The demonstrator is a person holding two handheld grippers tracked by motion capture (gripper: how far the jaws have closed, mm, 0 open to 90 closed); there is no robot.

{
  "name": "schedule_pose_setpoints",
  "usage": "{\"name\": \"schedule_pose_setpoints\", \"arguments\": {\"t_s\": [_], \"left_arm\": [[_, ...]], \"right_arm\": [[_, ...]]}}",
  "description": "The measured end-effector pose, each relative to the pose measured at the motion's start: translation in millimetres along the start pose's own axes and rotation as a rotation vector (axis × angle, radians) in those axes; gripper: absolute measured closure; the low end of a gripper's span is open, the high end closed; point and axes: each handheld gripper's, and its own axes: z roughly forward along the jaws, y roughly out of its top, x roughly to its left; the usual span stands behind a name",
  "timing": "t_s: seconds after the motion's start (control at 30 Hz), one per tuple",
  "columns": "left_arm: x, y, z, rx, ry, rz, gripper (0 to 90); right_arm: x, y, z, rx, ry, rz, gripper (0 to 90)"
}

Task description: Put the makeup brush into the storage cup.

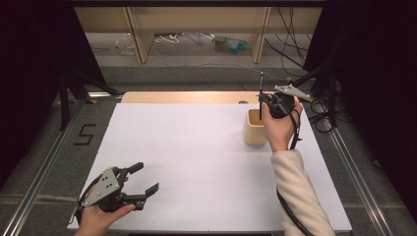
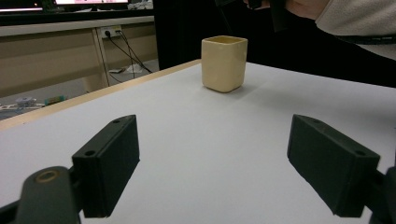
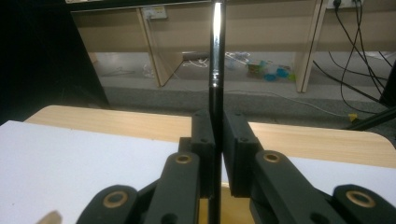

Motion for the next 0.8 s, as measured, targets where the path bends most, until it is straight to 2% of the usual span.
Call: {"name": "schedule_pose_setpoints", "arguments": {"t_s": [0.8], "left_arm": [[-0.2, 0.1, -0.4, 0.004, 0.002, 0.003, 17.0]], "right_arm": [[-0.7, -0.8, 3.2, -0.001, 0.002, 0.001, 84.1]]}}
